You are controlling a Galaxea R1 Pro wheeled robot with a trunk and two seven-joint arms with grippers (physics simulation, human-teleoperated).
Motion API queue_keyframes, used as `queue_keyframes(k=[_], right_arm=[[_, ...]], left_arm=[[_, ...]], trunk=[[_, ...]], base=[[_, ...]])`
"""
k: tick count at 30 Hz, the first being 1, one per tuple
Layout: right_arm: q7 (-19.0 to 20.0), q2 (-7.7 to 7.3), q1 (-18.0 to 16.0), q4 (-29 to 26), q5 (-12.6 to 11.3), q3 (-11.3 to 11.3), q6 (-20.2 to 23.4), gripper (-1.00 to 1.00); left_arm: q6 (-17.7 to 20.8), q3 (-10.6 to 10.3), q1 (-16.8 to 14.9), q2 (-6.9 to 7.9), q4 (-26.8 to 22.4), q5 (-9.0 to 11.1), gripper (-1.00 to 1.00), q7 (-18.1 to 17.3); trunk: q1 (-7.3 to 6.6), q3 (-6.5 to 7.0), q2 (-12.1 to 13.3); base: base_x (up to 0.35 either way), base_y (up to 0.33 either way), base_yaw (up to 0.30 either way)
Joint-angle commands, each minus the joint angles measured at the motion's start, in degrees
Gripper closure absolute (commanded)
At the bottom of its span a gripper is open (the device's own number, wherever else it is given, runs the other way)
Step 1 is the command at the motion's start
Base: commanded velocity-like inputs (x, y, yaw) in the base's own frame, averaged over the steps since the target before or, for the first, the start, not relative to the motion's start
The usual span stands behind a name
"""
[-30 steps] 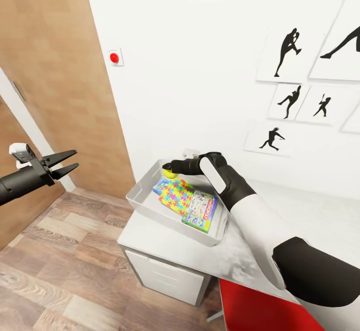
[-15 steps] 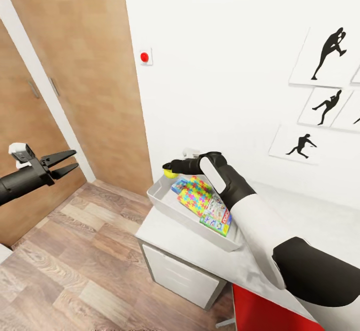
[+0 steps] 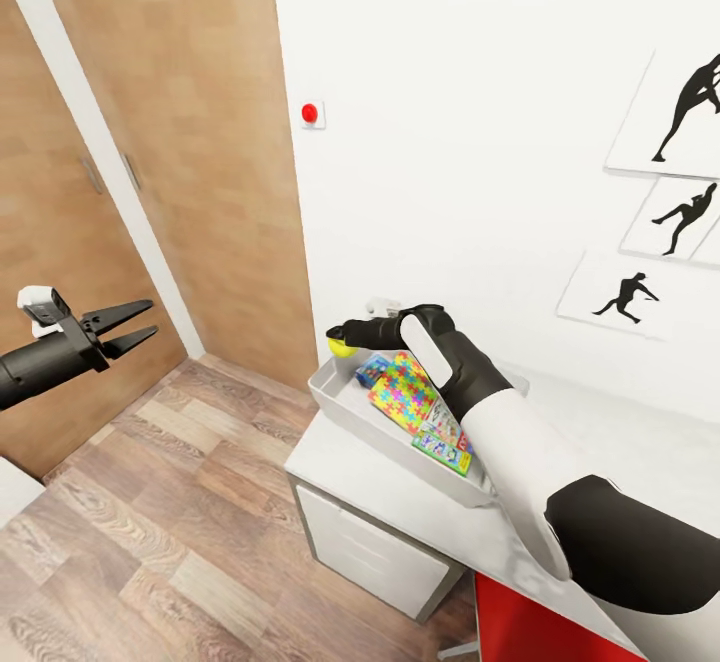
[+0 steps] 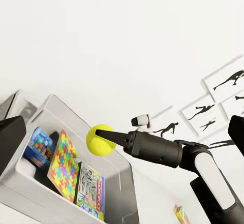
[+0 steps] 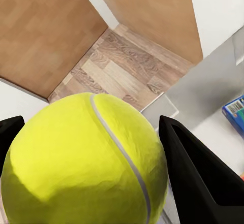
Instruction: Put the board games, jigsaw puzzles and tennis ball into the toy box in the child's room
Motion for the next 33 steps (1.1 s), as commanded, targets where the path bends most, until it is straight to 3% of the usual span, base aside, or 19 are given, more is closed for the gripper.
queue_keyframes(k=[1,18,33], right_arm=[[0.04,0.0,-0.06,-0.02,0.04,0.01,0.2,1.0],[0.02,0.0,0.05,0.1,0.12,-0.33,0.21,1.0],[0.0,0.0,-0.01,1.03,0.13,-0.32,0.42,1.0]], left_arm=[[0.2,0.05,-0.06,0.01,0.02,-0.56,-1.0,-0.58],[0.21,-0.19,-0.06,0.01,0.05,-0.6,-1.0,-0.58],[0.21,-0.29,-0.06,-0.07,0.02,-0.6,-1.0,-0.58]], trunk=[[0.03,-0.12,-0.1],[0.03,-0.44,-0.1],[0.03,-1.58,-0.1]], base=[[0.0,0.0,0.024],[0.0,0.0,0.007],[0.0,0.0,0.0]])
